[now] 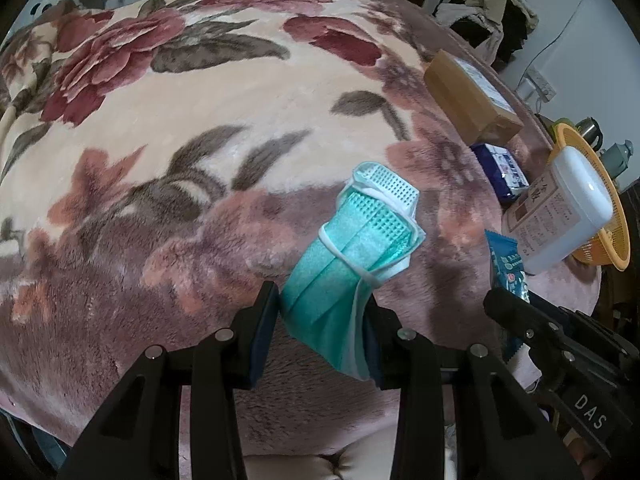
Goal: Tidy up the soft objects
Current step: 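Lift the mask and snack packet and carry them over the basket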
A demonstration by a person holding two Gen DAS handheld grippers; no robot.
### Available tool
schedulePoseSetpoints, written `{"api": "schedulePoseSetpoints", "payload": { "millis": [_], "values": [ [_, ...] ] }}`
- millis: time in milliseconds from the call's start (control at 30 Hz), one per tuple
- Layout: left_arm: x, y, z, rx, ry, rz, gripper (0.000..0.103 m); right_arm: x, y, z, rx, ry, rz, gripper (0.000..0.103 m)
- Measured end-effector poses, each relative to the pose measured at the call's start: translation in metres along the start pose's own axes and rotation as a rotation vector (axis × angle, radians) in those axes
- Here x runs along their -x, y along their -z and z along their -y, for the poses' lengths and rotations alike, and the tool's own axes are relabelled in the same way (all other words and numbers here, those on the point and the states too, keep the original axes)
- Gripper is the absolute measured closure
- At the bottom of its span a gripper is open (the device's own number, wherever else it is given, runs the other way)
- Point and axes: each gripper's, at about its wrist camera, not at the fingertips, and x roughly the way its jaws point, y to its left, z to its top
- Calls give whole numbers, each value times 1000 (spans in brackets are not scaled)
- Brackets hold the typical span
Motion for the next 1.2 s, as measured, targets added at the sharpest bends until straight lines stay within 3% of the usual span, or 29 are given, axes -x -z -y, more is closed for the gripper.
{"api": "schedulePoseSetpoints", "payload": {
  "millis": [633,1200],
  "values": [
    [11,-18,39,-54,12,42,63,30,-17,30,-41,4,66,78],
    [20,-29,53,-76,11,70,63,39,-23,34,-40,-10,88,78]
  ]
}}
